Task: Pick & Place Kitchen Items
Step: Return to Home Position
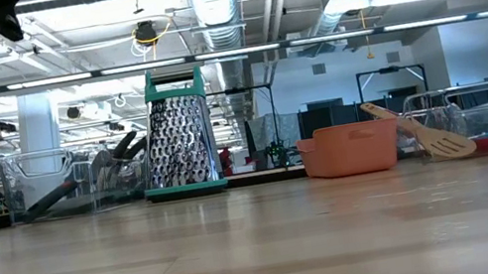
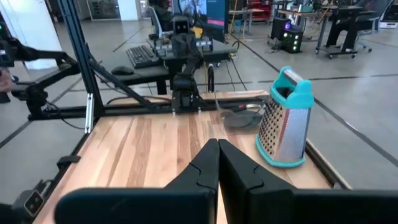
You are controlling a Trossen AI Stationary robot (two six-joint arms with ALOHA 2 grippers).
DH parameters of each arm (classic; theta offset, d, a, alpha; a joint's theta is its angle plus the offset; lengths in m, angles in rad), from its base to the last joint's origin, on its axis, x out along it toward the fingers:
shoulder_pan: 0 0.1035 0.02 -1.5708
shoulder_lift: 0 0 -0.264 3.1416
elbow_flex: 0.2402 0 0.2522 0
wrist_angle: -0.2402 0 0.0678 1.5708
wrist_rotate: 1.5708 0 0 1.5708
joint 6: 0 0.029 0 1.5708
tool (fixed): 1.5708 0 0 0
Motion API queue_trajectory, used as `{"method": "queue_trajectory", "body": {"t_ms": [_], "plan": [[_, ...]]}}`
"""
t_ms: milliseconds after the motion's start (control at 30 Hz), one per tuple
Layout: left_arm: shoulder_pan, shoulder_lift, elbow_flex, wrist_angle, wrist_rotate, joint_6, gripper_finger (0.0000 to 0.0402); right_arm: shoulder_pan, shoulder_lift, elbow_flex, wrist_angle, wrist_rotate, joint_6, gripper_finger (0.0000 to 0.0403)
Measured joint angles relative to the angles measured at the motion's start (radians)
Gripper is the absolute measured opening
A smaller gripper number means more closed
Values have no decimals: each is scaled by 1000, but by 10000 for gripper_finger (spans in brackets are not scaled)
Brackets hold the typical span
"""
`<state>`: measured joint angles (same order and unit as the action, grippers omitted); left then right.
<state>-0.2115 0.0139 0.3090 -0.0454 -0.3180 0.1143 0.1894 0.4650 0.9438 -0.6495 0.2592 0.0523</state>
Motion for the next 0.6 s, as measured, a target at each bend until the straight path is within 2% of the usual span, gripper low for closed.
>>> {"method": "queue_trajectory", "body": {"t_ms": [233,533,600], "plan": [[0,0,0,1,0,0,2,0,-164,-223,164,0,-23,0],[0,1,0,1,0,0,2,0,-446,-519,412,0,-36,0],[0,1,0,1,0,1,2,0,-459,-564,474,3,-36,0]]}}
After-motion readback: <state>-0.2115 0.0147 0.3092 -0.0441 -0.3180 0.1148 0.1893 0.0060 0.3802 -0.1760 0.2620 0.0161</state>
